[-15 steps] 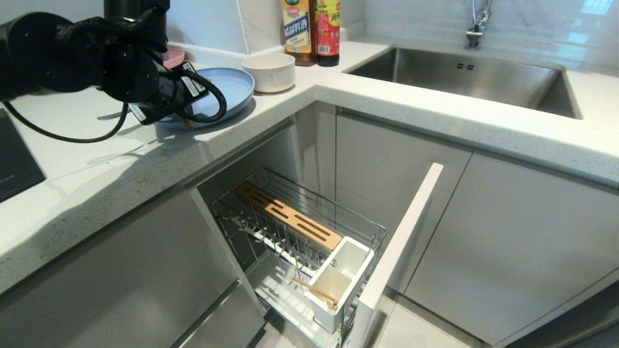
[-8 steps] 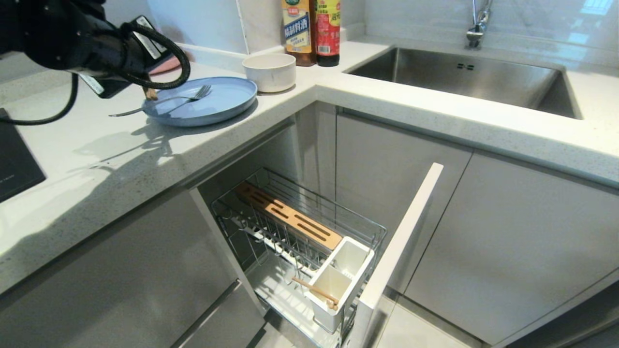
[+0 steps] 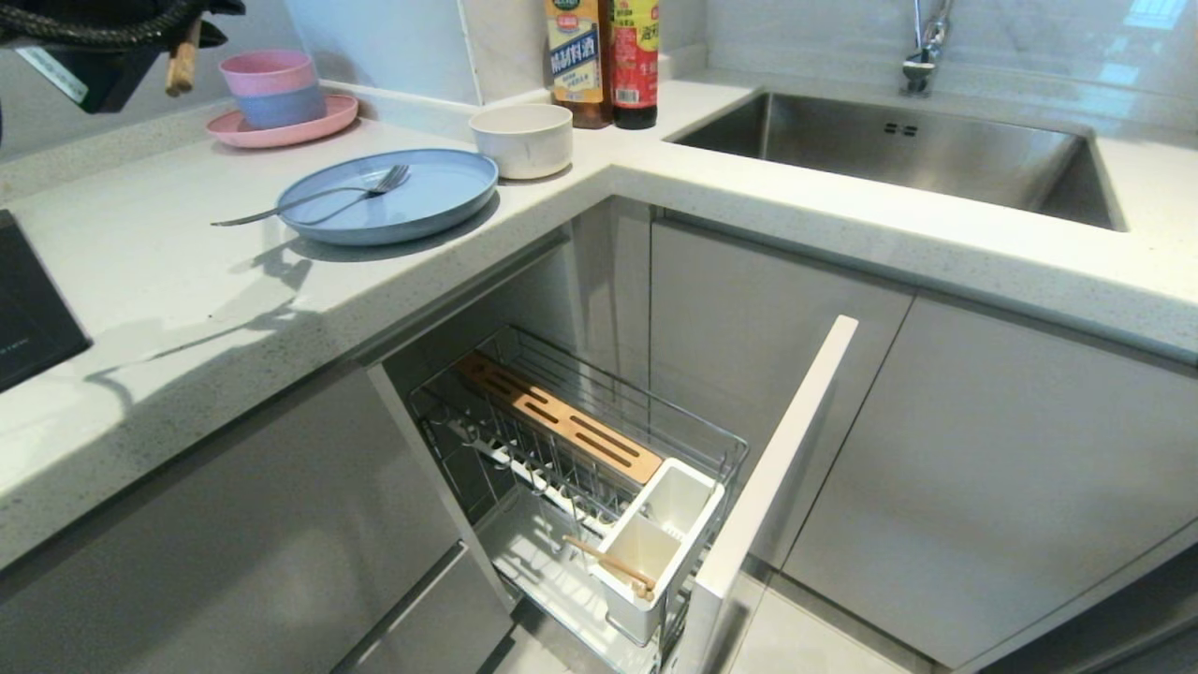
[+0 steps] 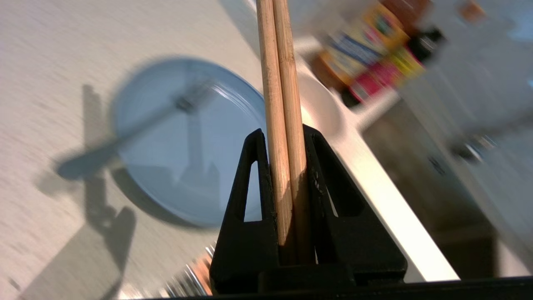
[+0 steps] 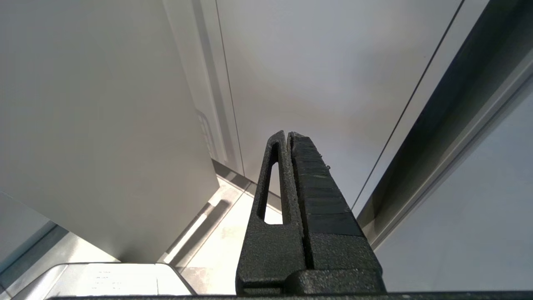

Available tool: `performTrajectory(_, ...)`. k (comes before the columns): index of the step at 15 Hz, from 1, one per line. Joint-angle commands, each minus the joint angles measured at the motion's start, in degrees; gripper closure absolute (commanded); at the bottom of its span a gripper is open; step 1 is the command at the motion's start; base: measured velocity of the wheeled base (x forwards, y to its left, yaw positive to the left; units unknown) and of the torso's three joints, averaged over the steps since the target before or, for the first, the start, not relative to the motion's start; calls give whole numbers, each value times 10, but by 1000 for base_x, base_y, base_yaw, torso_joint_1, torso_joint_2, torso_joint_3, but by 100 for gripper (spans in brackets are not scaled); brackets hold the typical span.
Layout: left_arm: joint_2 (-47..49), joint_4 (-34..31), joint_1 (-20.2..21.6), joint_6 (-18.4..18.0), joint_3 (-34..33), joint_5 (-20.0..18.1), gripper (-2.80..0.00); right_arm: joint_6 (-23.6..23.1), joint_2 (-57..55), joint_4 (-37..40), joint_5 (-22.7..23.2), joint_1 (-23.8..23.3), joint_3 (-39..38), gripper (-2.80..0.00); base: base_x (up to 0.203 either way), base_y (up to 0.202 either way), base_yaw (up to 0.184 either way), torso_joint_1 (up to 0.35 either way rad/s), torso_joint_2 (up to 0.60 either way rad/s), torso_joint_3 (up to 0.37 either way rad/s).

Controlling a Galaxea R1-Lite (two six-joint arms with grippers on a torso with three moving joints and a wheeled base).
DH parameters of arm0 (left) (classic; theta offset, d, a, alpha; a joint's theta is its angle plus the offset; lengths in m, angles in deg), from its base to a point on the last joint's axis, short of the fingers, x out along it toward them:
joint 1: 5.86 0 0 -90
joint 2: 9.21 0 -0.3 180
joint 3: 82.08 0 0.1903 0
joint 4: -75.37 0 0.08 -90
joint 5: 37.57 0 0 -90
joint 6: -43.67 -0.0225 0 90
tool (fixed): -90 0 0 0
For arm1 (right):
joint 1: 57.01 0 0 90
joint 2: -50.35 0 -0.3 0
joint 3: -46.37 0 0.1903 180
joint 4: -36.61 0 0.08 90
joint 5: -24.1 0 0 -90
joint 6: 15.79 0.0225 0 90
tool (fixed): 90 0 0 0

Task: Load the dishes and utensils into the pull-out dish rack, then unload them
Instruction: Pick up the chopsticks and place it in the cupboard

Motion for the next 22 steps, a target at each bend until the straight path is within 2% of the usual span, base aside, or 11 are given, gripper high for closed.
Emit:
performTrajectory(1, -45, -2, -66, 3, -20, 2, 0, 0, 0, 0, 0, 0, -1, 0, 0, 0, 0, 0, 0, 0)
performTrajectory(4, -74, -2, -182, 11, -57, 2, 0, 0, 0, 0, 0, 0, -1, 0, 0, 0, 0, 0, 0, 0)
performTrajectory(6, -79, -15, -237, 26, -74, 2, 0, 0, 0, 0, 0, 0, -1, 0, 0, 0, 0, 0, 0, 0)
performTrajectory(7, -77, -42, -260, 45, -77, -6, 0, 0, 0, 0, 0, 0, -1, 0, 0, 0, 0, 0, 0, 0)
performTrajectory(8, -72, -75, -269, 68, -76, -31, 0, 0, 0, 0, 0, 0, -1, 0, 0, 0, 0, 0, 0, 0)
performTrajectory(11, -65, -174, -273, 119, -63, -118, 0, 0, 0, 0, 0, 0, -1, 0, 0, 0, 0, 0, 0, 0)
performTrajectory(13, -59, -267, -272, 156, -55, -179, 0, 0, 0, 0, 0, 0, -1, 0, 0, 0, 0, 0, 0, 0)
performTrajectory(16, -55, -397, -263, 173, -54, -316, 0, 0, 0, 0, 0, 0, -1, 0, 0, 0, 0, 0, 0, 0)
performTrajectory(17, -51, -435, -259, 172, -56, -342, 0, 0, 0, 0, 0, 0, -1, 0, 0, 0, 0, 0, 0, 0)
performTrajectory(19, -31, -491, -252, 160, -64, -358, 0, 0, 0, 0, 0, 0, -1, 0, 0, 0, 0, 0, 0, 0)
performTrajectory(22, 8, -512, -243, 128, -100, -365, 0, 0, 0, 0, 0, 0, -1, 0, 0, 0, 0, 0, 0, 0)
